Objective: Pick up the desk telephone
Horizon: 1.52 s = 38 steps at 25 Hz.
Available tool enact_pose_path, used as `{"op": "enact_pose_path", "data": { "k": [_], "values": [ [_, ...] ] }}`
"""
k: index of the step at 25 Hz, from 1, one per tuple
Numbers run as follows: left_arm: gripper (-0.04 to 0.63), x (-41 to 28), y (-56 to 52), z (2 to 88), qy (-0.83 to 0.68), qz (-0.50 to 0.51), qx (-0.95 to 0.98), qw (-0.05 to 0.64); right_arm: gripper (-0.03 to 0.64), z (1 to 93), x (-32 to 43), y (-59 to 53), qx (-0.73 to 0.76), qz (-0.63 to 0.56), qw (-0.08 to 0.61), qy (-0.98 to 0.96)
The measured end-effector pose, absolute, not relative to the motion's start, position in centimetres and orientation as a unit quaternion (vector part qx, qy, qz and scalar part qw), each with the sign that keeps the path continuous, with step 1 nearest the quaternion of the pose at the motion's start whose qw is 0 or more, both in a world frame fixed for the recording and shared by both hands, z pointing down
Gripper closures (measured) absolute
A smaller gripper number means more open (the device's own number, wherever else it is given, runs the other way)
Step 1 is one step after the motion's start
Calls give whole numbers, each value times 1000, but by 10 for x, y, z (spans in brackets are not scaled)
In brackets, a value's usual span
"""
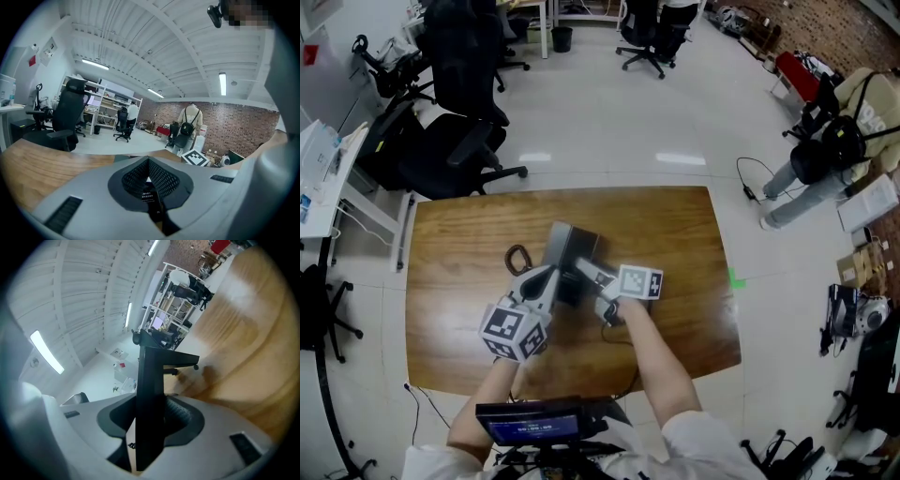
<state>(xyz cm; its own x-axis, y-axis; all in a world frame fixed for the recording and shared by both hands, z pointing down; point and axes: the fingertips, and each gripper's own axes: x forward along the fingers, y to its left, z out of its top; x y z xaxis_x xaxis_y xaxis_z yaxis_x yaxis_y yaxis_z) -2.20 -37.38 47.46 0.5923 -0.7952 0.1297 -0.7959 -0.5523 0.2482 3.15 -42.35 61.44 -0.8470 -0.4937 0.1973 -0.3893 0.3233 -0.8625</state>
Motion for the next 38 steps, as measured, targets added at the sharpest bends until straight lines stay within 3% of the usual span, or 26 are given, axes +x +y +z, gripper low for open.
{"op": "enact_pose_path", "data": {
  "k": [15, 33, 38],
  "values": [
    [603, -28, -371, 470, -457, -5, 879, 138, 451, 602, 32, -416, -283, -503, 90, 812],
    [602, -36, -343, 436, -464, -24, 878, 113, 451, 527, 52, -385, -297, -449, 190, 821],
    [603, -42, -324, 421, -457, -36, 883, 102, 451, 509, 55, -363, -316, -484, 236, 781]
  ]
}}
